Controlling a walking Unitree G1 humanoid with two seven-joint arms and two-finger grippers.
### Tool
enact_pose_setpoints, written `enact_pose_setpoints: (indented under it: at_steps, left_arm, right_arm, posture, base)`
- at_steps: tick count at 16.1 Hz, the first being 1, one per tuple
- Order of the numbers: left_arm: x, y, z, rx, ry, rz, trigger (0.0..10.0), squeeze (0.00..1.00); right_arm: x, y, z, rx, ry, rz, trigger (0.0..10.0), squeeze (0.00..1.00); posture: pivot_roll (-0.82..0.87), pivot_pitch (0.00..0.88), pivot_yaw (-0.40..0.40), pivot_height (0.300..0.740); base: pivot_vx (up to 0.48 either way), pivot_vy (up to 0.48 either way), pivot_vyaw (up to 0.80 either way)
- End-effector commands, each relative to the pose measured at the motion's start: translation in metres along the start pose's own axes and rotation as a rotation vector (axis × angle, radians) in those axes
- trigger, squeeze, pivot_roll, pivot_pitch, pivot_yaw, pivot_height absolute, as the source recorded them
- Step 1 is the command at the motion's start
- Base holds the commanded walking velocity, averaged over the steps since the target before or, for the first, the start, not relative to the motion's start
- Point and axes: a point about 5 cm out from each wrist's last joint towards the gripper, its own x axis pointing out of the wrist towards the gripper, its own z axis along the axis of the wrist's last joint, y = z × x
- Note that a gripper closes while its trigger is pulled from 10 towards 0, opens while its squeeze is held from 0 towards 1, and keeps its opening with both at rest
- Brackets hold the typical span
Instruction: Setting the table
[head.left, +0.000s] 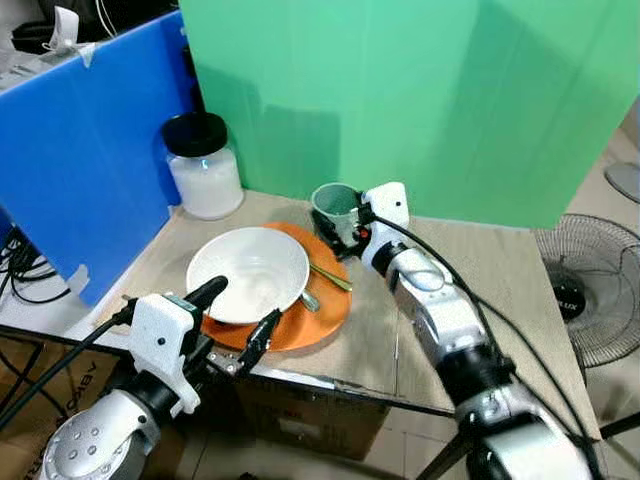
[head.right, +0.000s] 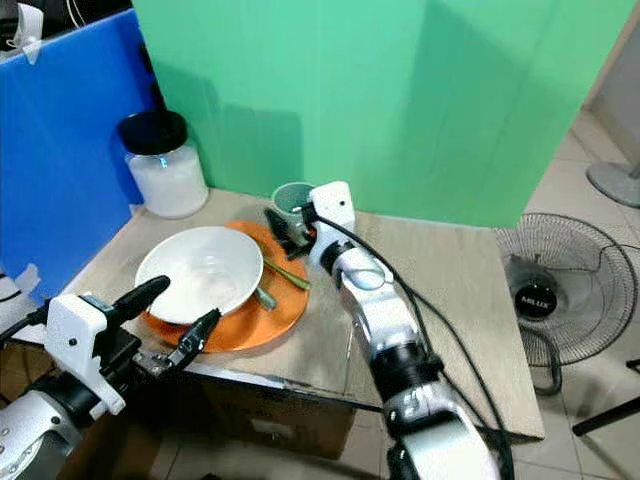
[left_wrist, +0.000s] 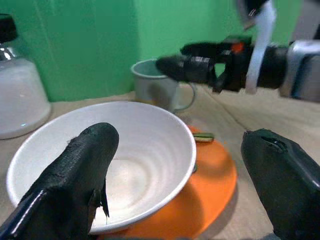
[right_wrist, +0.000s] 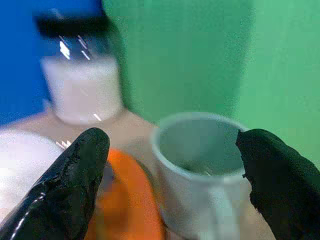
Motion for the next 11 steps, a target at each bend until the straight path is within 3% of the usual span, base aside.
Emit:
enact_pose_setpoints:
  at_steps: [1, 2, 5, 6, 7, 8, 11]
  left_arm:
    - [0.001, -0.001, 0.005, 0.006, -0.010, -0.022, 10.0, 0.00]
    - [0.001, -0.002, 0.005, 0.004, -0.006, -0.033, 10.0, 0.00]
    - [0.002, -0.001, 0.005, 0.005, -0.005, -0.048, 10.0, 0.00]
    - [0.003, -0.001, 0.005, 0.003, -0.006, -0.052, 10.0, 0.00]
    - [0.003, -0.002, 0.005, 0.000, -0.005, -0.057, 10.0, 0.00]
    - [0.003, -0.002, 0.005, 0.000, -0.004, -0.059, 10.0, 0.00]
    - [0.002, -0.003, 0.004, -0.002, 0.000, -0.059, 10.0, 0.00]
  right_arm:
    - [0.003, -0.002, 0.001, -0.005, 0.009, -0.010, 10.0, 0.25]
    - [0.006, -0.002, -0.001, -0.007, 0.029, -0.003, 10.0, 0.00]
    - [0.013, -0.004, -0.006, -0.005, 0.071, -0.029, 10.0, 0.00]
    - [0.015, -0.006, -0.008, -0.004, 0.090, -0.052, 8.0, 0.00]
    - [0.016, -0.009, -0.011, 0.044, 0.109, -0.074, 0.5, 0.00]
    - [0.017, -0.009, -0.012, 0.063, 0.118, -0.069, 0.0, 0.00]
    - [0.017, -0.008, -0.016, 0.074, 0.138, -0.053, 0.0, 0.00]
  posture:
    - [-0.05, 0.000, 0.035, 0.740]
    - [-0.05, 0.000, 0.041, 0.740]
    - [-0.05, 0.000, 0.047, 0.740]
    - [-0.05, 0.000, 0.047, 0.740]
    - [-0.05, 0.000, 0.045, 0.740]
    - [-0.05, 0.000, 0.045, 0.740]
    - [-0.04, 0.000, 0.044, 0.740]
  base:
    - [0.000, 0.000, 0.00]
    - [0.000, 0.000, 0.00]
    - [0.000, 0.000, 0.00]
    - [0.000, 0.000, 0.00]
    - [0.000, 0.000, 0.00]
    - [0.000, 0.000, 0.00]
    - [0.000, 0.000, 0.00]
